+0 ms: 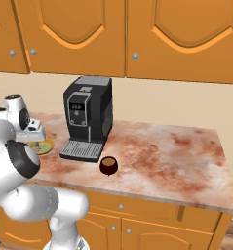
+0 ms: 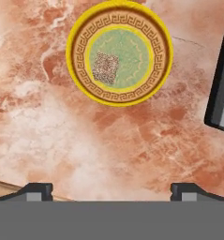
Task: Take a sugar cube from the saucer and place it inside the coffee. Then, grab milk from the fridge and place it next to the coffee on the counter to sweeten the coffee.
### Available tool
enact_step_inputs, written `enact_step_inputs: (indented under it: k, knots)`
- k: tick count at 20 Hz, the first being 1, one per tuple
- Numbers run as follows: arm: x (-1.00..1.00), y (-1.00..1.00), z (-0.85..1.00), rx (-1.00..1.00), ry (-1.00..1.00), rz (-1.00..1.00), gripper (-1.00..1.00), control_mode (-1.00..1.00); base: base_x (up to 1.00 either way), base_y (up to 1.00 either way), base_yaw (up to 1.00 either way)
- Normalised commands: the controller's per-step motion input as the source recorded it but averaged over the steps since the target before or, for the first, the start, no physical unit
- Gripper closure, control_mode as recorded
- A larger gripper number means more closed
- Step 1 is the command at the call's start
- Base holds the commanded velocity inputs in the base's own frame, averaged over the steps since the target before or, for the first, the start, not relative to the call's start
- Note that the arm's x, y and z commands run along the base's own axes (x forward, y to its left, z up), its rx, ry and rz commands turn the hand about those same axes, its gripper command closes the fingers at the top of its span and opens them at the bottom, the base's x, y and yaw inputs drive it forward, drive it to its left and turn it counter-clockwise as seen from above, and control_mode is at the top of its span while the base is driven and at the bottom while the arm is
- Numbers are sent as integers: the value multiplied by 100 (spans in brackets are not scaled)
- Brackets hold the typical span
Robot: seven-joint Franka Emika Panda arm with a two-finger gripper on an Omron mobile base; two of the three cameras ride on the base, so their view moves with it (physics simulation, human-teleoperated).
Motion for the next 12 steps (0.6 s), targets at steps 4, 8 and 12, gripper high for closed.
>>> enact_step_inputs:
  k: [4, 8, 12]
  knots:
    - [20, 12, -27, 0, 0, -7, -100, -100, 0, 0, 0]
    - [18, 20, -15, 0, 0, -8, -100, -100, 0, 0, 0]
    - [23, 14, -16, 0, 0, -9, -100, -100, 0, 0, 0]
